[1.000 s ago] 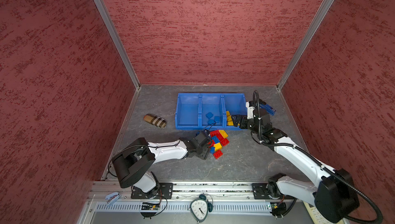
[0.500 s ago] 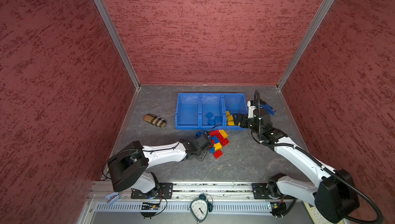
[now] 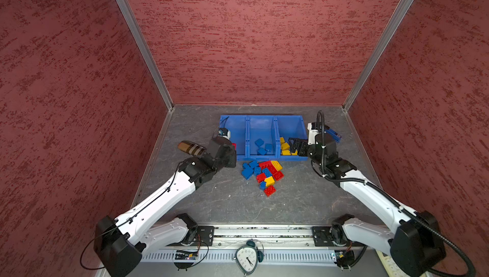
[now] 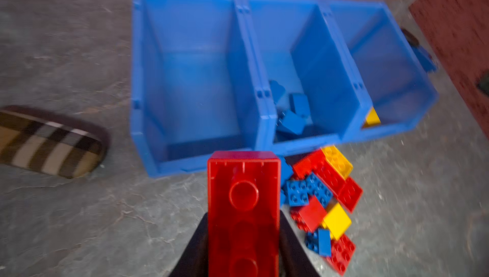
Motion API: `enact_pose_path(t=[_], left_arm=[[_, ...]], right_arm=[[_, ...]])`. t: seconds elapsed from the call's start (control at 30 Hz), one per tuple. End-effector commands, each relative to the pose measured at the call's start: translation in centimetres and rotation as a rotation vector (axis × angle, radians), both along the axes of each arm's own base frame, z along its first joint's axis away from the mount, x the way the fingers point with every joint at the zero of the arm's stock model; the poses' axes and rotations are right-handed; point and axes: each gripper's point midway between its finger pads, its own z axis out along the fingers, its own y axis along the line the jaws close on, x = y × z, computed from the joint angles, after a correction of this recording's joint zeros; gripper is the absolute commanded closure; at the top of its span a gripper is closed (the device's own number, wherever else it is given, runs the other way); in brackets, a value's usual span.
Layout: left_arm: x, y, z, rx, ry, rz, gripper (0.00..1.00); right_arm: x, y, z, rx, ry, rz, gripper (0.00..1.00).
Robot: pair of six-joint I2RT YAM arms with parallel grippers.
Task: Sort the legos into containers by color
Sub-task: Place the lego in the container, then pick up the lego from the center of the table.
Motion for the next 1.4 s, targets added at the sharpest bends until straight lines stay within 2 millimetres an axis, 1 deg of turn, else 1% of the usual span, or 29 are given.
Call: enact_pose_path(t=[0.0,0.07,0.13,0.27,0.43,0.57,0.6,0.67,0.7,0.73,0.77,0.8,0.9,0.93,1.0,1.07,1.13,1.17,1.23,1.3,1.37], left_arm=[[2.2,0.9,-0.2,-0.004,0.062,0.072,1.0],[4.5,1.2,-0.2,0.02,0.074,0.109,1.0],[6.5,0.9,-0.8,0.04,0.098,0.116,1.0],[9.9,0.1,-2.8,0.112,0.144,0.11,1.0],[12.7,0.5,-6.8,0.175,0.26,0.134,1.0],[14.1,0.4,-9.7,0.21,0.33,0.14,1.0],[14.3,0.5,-10.3,0.218,0.346,0.141,0.97],[14.7,0.4,-11.4,0.239,0.381,0.139,0.88],[14.7,0.4,-11.7,0.245,0.39,0.139,0.83],[14.8,0.3,-11.7,0.247,0.393,0.134,0.7],[14.8,0.2,-11.5,0.246,0.387,0.13,0.53],[14.7,0.1,-11.0,0.244,0.376,0.128,0.42],[14.3,-0.1,-9.3,0.231,0.329,0.127,0.23],[14.0,-0.1,-8.7,0.221,0.318,0.126,0.18],[13.0,-0.5,-7.6,0.205,0.302,0.115,0.12],[11.6,-1.6,-6.3,0.185,0.267,0.068,0.07],[9.5,-3.6,-4.8,0.171,0.203,0.0,0.0],[8.3,-4.6,-4.6,0.165,0.183,-0.046,0.0],[5.4,-6.8,-3.8,0.149,0.127,-0.149,0.01],[2.6,-8.6,-3.7,0.122,0.105,-0.262,0.01],[-0.4,-10.2,-4.3,0.117,0.105,-0.38,0.01]], right_arm=[[0.3,-0.3,1.8,0.036,-0.061,-0.026,0.01],[0.3,-0.2,1.7,0.043,-0.06,-0.024,0.01],[0.3,-0.2,1.7,0.045,-0.056,-0.024,0.01],[0.2,-0.4,1.7,0.036,-0.056,-0.029,0.01],[0.1,-0.6,1.5,0.032,-0.054,-0.038,0.01],[0.1,-0.5,1.5,0.036,-0.051,-0.039,0.01],[0.1,-0.5,1.5,0.037,-0.049,-0.038,0.01],[0.1,-0.5,1.6,0.039,-0.049,-0.038,0.01],[0.1,-0.5,1.6,0.038,-0.048,-0.039,0.01],[0.1,-0.5,1.5,0.037,-0.045,-0.039,0.01],[0.1,-0.5,1.5,0.035,-0.043,-0.04,0.01],[0.0,-0.6,1.4,0.033,-0.041,-0.041,0.01],[0.0,-0.7,1.2,0.033,-0.034,-0.048,0.01],[0.0,-0.8,1.0,0.035,-0.03,-0.054,0.01],[0.1,-0.6,0.9,0.039,-0.025,-0.05,0.01],[0.1,-0.5,0.7,0.046,-0.019,-0.042,0.01],[0.0,-0.1,0.5,0.044,-0.014,-0.024,0.01],[0.0,-0.1,0.3,0.04,-0.01,-0.017,0.01],[0.0,0.1,0.3,0.04,-0.011,-0.009,0.01],[0.1,0.1,0.4,0.044,-0.017,-0.007,0.01],[0.2,0.0,0.4,0.045,-0.026,-0.015,0.01]])
